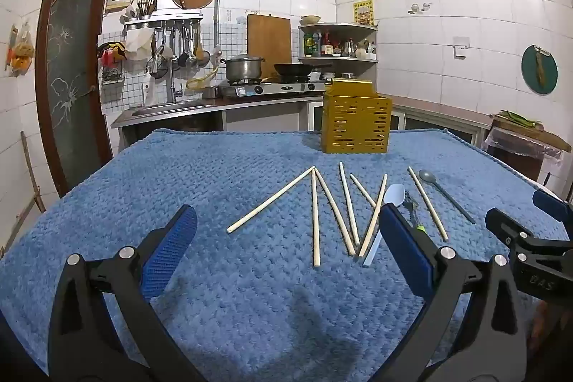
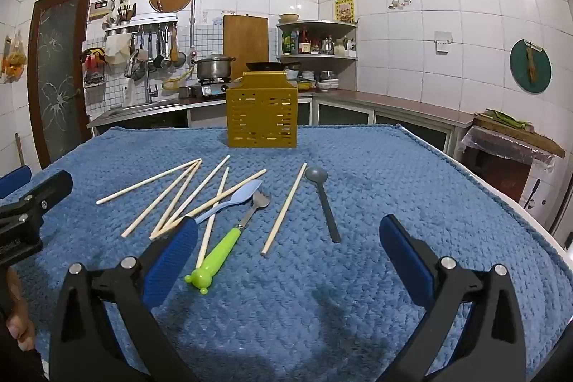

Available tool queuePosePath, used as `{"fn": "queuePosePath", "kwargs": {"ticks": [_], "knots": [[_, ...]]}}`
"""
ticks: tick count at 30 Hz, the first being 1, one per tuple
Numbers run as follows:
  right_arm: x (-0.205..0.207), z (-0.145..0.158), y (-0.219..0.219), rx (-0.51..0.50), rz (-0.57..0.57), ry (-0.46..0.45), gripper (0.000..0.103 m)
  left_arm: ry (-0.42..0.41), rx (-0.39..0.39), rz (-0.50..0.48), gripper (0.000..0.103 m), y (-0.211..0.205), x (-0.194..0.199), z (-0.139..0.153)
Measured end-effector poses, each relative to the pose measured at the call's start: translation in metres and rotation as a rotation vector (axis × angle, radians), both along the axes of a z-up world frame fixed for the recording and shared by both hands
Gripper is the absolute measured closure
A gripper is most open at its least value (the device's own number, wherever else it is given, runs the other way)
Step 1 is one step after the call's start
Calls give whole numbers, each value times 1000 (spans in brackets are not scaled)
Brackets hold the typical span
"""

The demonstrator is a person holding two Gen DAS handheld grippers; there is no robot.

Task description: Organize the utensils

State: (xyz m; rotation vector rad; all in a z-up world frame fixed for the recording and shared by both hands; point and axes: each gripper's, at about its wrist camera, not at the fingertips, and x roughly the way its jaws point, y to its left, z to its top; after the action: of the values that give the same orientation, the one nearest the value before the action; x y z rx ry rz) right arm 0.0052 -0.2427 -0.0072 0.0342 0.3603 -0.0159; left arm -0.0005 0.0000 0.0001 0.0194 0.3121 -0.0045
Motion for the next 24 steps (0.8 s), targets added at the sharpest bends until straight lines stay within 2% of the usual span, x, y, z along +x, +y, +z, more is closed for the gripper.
{"fn": "queuePosePath", "kwargs": {"ticks": [24], "knots": [[1,-2,-5,-4,-5,-8,4,12,-3,-2,5,1,1,0]]}}
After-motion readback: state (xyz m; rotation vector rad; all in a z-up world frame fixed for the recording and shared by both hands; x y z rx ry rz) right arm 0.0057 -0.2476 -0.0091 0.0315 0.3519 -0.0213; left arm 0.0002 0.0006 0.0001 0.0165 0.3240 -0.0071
